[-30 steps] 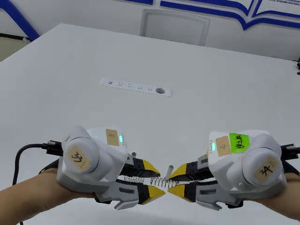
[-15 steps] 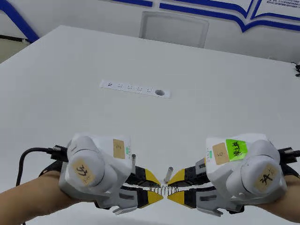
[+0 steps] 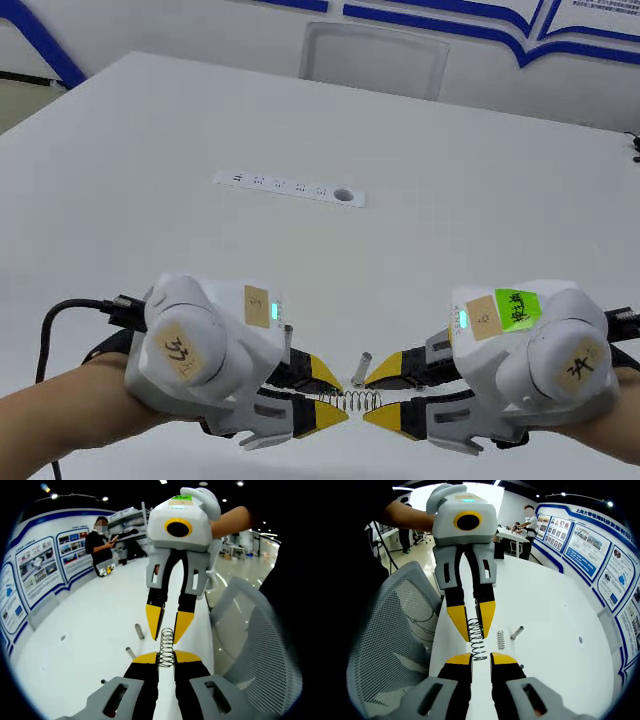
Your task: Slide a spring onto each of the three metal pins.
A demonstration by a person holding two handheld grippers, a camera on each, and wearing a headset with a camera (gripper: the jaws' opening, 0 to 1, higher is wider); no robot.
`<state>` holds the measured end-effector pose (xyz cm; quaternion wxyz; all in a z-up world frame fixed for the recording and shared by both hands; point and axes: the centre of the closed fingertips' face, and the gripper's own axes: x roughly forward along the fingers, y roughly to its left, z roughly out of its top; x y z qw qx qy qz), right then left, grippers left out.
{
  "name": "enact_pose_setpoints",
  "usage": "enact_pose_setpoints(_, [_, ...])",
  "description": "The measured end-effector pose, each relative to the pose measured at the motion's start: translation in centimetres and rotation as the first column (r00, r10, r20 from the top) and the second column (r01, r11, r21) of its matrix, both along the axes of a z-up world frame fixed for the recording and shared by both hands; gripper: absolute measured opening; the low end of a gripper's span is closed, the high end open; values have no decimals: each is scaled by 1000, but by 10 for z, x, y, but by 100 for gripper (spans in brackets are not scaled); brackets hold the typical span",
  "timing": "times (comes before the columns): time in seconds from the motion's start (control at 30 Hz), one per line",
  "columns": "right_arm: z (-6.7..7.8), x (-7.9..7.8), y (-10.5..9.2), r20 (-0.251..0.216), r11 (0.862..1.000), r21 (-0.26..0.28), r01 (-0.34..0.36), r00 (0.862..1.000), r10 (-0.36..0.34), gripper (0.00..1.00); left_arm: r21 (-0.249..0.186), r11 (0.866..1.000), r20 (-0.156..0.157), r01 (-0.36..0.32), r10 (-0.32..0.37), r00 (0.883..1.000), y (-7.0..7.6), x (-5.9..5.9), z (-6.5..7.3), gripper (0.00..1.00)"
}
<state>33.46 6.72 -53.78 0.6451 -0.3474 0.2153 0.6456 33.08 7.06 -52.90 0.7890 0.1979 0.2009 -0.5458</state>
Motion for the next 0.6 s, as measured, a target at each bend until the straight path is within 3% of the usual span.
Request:
enact_pose_setpoints(0.3, [11,-2,1,-5,999,34,-15,1000,15,12,-9,1000,4,5,-5,1000,-1,1,3,10])
enact_pose_setpoints(0.37, [15,-2,1,-14,999,42,-14,1000,14,11,-16,1000,-3,5,-5,1000,-1,0,4,10])
enact_pose_setpoints(0.47, [26,-4,5,-57,995,102,-4,998,10,11,-22,1000,-6,3,-3,1000,-1,0,4,10])
enact_pose_setpoints(0.6, [31,-2,5,-64,993,119,8,998,0,11,-34,999,0,-7,7,1000,0,2,8,10])
